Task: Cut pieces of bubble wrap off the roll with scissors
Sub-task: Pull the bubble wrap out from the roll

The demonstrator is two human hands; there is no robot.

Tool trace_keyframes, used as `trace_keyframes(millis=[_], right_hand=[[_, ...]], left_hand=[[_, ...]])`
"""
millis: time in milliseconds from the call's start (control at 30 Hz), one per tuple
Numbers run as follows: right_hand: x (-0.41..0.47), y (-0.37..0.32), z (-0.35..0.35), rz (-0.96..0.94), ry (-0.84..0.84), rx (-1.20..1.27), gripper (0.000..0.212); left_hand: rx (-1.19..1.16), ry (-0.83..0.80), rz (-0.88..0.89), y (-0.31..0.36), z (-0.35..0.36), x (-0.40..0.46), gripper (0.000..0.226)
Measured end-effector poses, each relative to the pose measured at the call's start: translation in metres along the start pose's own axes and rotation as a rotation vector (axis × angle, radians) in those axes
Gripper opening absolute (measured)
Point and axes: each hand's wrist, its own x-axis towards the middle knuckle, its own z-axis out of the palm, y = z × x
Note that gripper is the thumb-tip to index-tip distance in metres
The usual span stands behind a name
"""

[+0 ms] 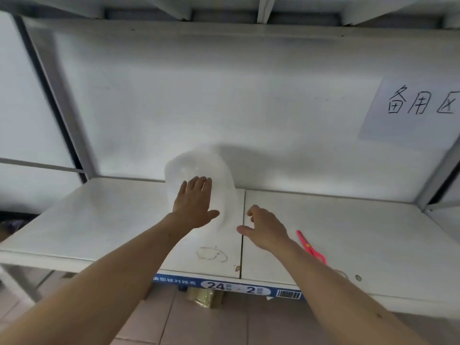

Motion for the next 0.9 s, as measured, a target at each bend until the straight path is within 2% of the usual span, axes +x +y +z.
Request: trace_keyframes(millis=[167, 333, 533, 633, 767, 900], right_hand=[[0.019, 0.005, 0.033, -0.001, 0.045, 0.07, 0.072], [0.065, 0.004, 0.039, 0.023, 0.198, 0.165, 0.068], [0.114, -0.003, 0.04, 0.028, 0.269, 0.23, 0.05], [0.129, -0.008, 0.043, 0.033, 0.324, 0.249, 0.018], [0.133, 0.005, 0.042, 0.059, 0.361, 0.317, 0.024], [0.121, 0.029, 0.029, 0.061, 0.352, 0.345, 0.022]], left_hand=[[0.036, 0.112, -0.041, 0.007, 0.014, 0.005, 0.099], [0.031, 0.272, -0.032, 0.008, 0.015, 0.019, 0.097], [-0.014, 0.246, -0.015, 0.012, 0.012, 0.046, 0.097], [-0.084, 0.272, -0.019, 0.011, 0.015, 0.052, 0.089], [-0.051, 0.294, -0.003, 0.003, 0.022, 0.055, 0.082], [0.009, 0.241, -0.048, -0.002, 0.021, 0.056, 0.09]])
